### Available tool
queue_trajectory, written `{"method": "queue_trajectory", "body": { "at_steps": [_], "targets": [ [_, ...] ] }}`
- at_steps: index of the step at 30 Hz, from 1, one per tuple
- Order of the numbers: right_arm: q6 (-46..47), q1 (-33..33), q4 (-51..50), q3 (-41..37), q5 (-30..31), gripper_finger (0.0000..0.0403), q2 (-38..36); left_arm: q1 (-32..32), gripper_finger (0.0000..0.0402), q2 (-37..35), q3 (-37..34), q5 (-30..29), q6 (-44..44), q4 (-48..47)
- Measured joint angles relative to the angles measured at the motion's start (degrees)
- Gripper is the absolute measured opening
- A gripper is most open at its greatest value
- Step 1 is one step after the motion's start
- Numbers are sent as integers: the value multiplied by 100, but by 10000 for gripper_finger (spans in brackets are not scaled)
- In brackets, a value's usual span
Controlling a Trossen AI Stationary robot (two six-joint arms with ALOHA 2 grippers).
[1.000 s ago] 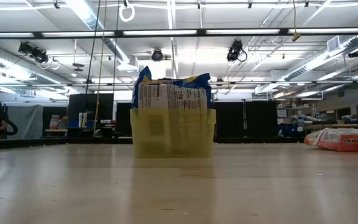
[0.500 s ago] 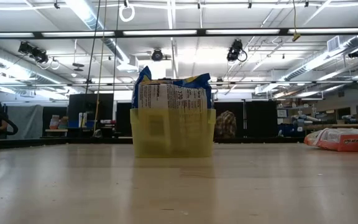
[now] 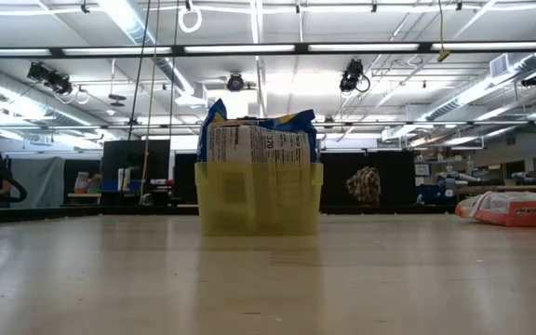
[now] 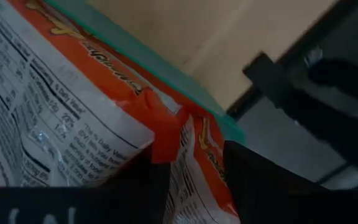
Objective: Sort Maruchan noodles
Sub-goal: Put the orange noodle pack into the green bin
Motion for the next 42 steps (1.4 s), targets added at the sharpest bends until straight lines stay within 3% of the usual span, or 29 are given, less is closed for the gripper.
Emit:
{"method": "queue_trajectory", "body": {
  "at_steps": [6, 12, 21, 31, 37, 42],
  "targets": [
    [-14, 0, -12, 0, -1, 171, -2, -26, 152, 236, -4, -434, -697, -125],
    [-13, 35, -31, 0, -2, 171, -2, 126, 140, 338, 53, -75, -905, -365],
    [46, 129, -46, 0, 15, 171, -2, -59, 98, 305, 791, -719, -2571, -2486],
    [48, 131, -138, 0, 31, 171, -2, -50, 70, 312, 748, -1196, -3364, -2438],
    [48, 137, -162, 0, 42, 171, -2, -56, 46, 430, 743, -889, -3480, -2212],
    [136, 151, -207, 0, 42, 171, -2, 71, 28, 416, 743, 239, -3047, -2074]
  ]
}}
